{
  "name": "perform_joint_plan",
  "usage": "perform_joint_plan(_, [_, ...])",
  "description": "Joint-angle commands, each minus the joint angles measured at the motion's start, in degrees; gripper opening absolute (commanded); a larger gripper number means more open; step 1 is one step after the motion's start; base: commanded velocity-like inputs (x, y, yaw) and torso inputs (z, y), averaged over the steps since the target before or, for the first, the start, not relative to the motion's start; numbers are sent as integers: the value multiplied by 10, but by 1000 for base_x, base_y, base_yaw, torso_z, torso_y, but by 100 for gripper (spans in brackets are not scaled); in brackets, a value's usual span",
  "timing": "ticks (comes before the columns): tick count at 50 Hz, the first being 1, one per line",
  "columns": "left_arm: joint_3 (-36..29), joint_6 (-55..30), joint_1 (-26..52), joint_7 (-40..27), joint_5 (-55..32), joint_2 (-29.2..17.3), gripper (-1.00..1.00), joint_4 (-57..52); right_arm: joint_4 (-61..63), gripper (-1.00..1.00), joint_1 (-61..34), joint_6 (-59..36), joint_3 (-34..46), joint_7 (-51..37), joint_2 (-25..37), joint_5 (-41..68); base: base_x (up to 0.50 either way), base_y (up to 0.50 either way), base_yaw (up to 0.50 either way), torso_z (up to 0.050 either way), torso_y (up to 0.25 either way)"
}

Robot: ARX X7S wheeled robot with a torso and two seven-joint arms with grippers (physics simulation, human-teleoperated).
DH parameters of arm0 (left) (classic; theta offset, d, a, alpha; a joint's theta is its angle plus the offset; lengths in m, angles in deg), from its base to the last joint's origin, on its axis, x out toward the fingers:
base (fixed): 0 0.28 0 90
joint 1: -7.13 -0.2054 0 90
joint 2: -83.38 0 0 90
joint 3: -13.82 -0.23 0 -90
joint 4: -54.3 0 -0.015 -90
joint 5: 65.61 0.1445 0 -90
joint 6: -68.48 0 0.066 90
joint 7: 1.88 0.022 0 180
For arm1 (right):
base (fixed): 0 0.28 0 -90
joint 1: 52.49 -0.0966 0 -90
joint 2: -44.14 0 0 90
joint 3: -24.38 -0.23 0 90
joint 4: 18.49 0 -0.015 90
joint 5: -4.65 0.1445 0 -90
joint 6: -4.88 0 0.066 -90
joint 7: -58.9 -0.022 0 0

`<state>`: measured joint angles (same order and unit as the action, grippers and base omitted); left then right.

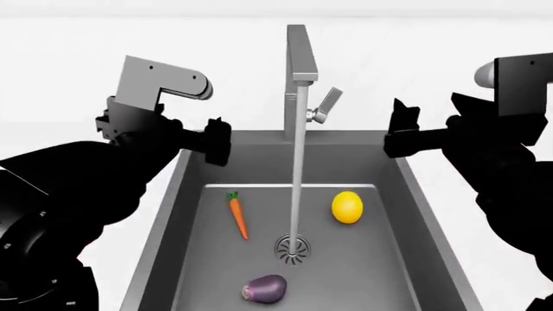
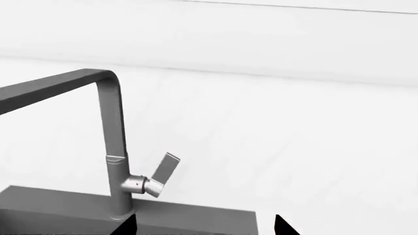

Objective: Pick the eggplants and oranges from the sink and place them in one bowl. Place the carrot in the other bowl. Then turn off the sink faucet.

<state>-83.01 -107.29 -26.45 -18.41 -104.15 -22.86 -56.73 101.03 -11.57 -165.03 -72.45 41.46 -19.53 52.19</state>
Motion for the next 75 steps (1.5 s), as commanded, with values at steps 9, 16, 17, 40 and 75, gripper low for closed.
perform_joint_plan(9, [-46,-42,-22,-61,-130,-49,100,-20,8,100,-20,-46,-20,-13,1,15,0,0,0,0,0])
perform_joint_plan(16, [-128,-34,4,-211,-407,-63,100,13,-4,100,-29,-52,-7,-16,0,21,0,0,0,0,0])
perform_joint_plan(17, [-150,-31,6,-196,-398,-61,100,31,-2,100,-29,-60,-8,-18,1,26,0,0,0,0,0])
perform_joint_plan(40, [-431,102,14,64,-225,-34,100,229,-6,100,-16,-68,-18,-43,15,62,0,0,0,0,0])
perform_joint_plan(75, [-542,153,-35,120,-176,-14,100,271,-17,100,0,-36,-4,-52,39,86,0,0,0,0,0])
